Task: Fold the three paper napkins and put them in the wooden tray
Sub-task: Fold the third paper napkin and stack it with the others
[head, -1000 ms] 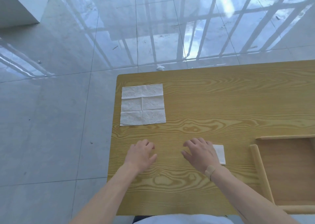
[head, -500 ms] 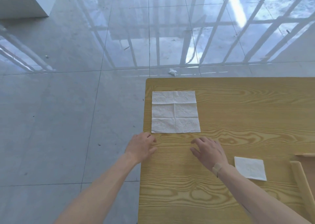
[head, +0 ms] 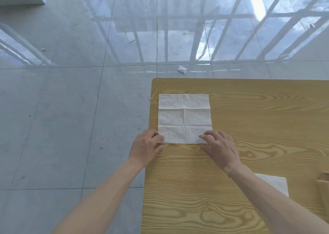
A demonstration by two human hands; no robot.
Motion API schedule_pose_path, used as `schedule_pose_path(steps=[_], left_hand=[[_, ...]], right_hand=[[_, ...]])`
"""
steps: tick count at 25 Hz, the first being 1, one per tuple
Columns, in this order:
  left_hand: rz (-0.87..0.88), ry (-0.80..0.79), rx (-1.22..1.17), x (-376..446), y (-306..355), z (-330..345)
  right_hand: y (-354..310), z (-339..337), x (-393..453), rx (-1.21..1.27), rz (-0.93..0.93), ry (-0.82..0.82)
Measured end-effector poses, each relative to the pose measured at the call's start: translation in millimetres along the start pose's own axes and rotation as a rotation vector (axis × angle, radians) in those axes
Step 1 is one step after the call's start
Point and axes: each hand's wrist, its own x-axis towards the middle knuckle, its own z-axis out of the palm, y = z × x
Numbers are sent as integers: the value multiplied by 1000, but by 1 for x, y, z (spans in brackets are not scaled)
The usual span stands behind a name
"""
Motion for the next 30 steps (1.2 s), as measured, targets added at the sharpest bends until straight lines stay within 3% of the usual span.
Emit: schedule_pose_path(steps=[8,13,17,21,23,27,30], left_hand=[[42,148,-31,4,-7,16],[1,184,-138,5,3,19],[-14,158,-272,4,10,9],[6,98,-327,2,11,-3],[13,105,-310,-1,7,-5],[95,53,-115,-7,15,0],[88,92,-100,-8,32,11]], right_hand=[[20,23,5,-1,-206,263],[20,29,-1,27,-190,295],[6,36,5,28,-177,220],[6,33,9,76,-186,389],[6,29,6,97,-208,438],[-1,20,2,138,-216,414],[-5,13,-3,176,-217,377]])
